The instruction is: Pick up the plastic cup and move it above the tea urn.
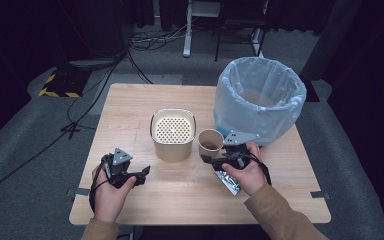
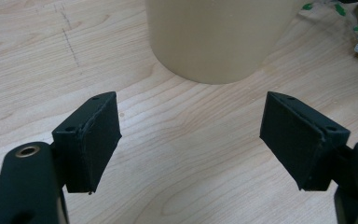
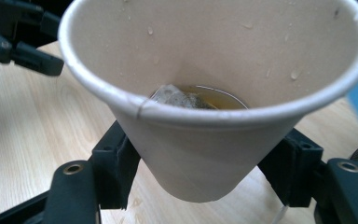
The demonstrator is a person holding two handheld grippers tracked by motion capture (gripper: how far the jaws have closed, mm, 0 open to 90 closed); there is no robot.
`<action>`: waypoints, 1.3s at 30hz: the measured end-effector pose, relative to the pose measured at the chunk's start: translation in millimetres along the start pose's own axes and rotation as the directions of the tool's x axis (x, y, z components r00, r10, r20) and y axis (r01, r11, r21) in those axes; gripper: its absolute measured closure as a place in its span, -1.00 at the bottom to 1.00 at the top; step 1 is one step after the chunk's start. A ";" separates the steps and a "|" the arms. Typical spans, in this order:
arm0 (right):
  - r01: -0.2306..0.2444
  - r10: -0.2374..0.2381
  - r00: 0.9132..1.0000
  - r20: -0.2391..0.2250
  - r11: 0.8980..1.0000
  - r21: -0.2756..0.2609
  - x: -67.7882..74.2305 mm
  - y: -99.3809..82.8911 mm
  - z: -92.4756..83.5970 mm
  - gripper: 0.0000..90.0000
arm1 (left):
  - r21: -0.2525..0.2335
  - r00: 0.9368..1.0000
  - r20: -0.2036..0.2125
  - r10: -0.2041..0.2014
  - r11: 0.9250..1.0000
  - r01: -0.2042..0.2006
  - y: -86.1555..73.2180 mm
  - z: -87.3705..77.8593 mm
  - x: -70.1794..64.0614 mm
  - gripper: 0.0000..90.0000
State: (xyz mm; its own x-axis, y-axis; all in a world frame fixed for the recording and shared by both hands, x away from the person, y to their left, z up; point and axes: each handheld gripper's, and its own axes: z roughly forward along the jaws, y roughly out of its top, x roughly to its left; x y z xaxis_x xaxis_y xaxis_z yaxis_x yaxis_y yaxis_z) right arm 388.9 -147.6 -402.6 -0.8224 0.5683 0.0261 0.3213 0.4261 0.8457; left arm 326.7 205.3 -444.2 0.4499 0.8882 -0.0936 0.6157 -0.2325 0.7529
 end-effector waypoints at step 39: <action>0.035 -0.035 0.999 0.012 0.998 0.043 -11.6 71.6 25.2 -0.23 | -0.008 1.000 0.007 -0.011 1.000 0.011 4.1 3.9 10.0 -0.55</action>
State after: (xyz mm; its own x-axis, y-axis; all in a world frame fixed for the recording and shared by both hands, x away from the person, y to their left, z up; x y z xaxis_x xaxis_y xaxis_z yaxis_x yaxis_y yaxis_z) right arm 433.3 -105.9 -355.7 -0.8277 0.5610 -0.0098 0.3127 0.4757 0.8221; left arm 336.2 211.7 -444.6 0.4476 0.8879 -0.1066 0.6155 -0.2194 0.7570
